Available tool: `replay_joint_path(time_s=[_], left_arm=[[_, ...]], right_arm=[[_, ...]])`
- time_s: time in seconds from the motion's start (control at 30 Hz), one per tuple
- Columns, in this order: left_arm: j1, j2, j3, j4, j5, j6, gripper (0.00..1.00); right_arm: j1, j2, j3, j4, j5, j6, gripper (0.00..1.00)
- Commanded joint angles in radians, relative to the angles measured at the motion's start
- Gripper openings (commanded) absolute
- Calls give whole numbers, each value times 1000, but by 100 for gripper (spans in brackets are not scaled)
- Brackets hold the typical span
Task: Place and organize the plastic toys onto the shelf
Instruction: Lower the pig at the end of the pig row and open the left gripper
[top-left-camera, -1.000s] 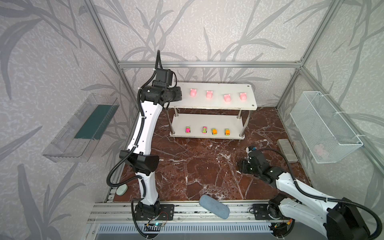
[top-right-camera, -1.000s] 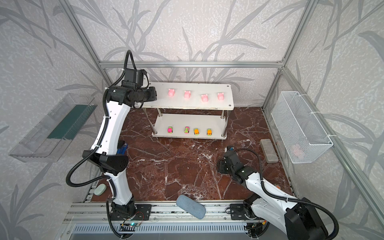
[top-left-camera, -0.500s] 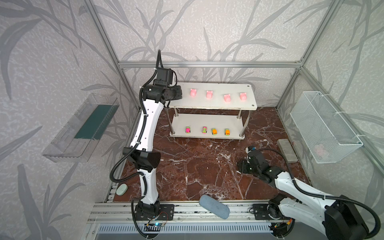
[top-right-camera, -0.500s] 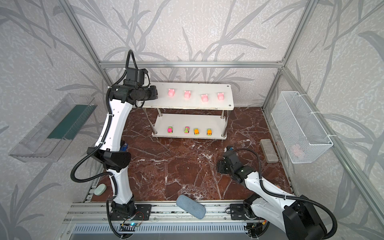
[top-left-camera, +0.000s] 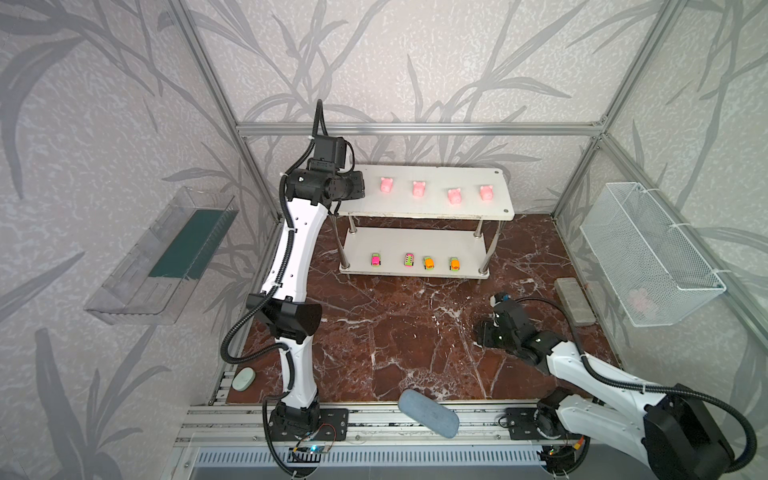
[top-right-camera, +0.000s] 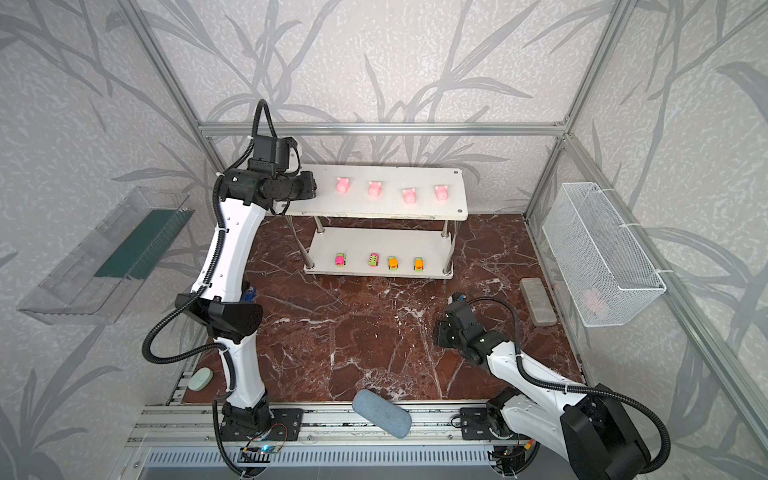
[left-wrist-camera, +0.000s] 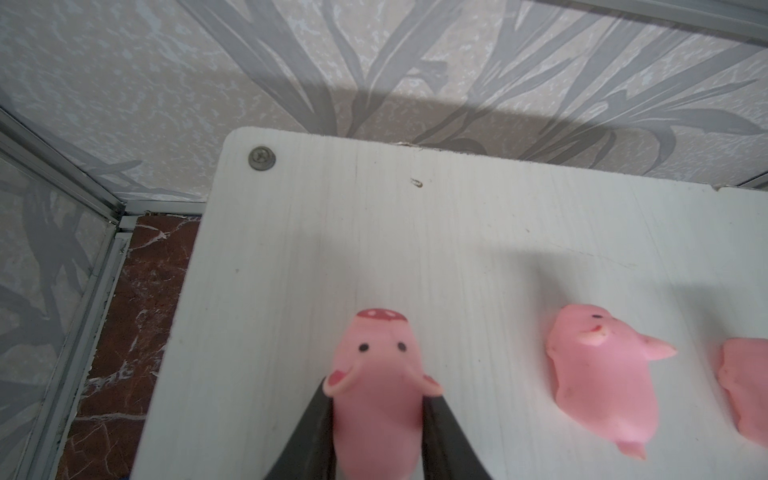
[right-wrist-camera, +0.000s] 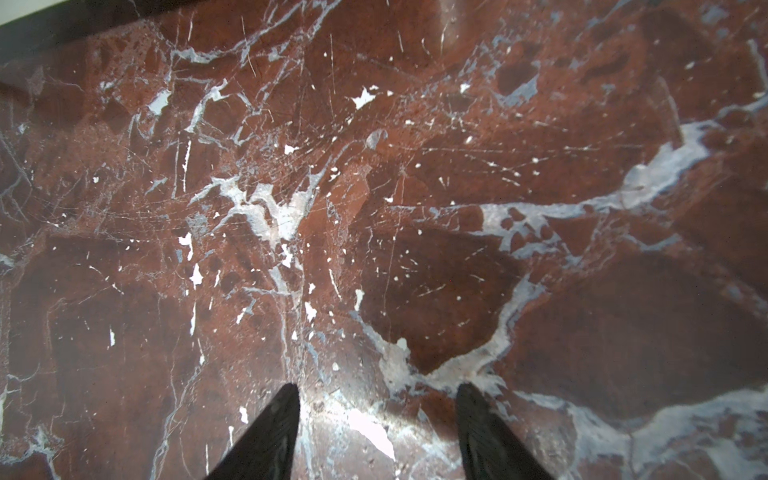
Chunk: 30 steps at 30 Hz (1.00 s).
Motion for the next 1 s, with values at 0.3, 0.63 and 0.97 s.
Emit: replay_joint_path(time_s=[0.3,0.63,0.97], left_arm=[[10,21,36,-30,7,21,39],[11,-6,75,-28,-6,13,43],[11,-155,55,52,35,-7,49]], right_arm=[[-4,20,22,24,-12,3,61],[-4,22,18,27,-12,5,61],[-3,28,18,33,-16,9,61]])
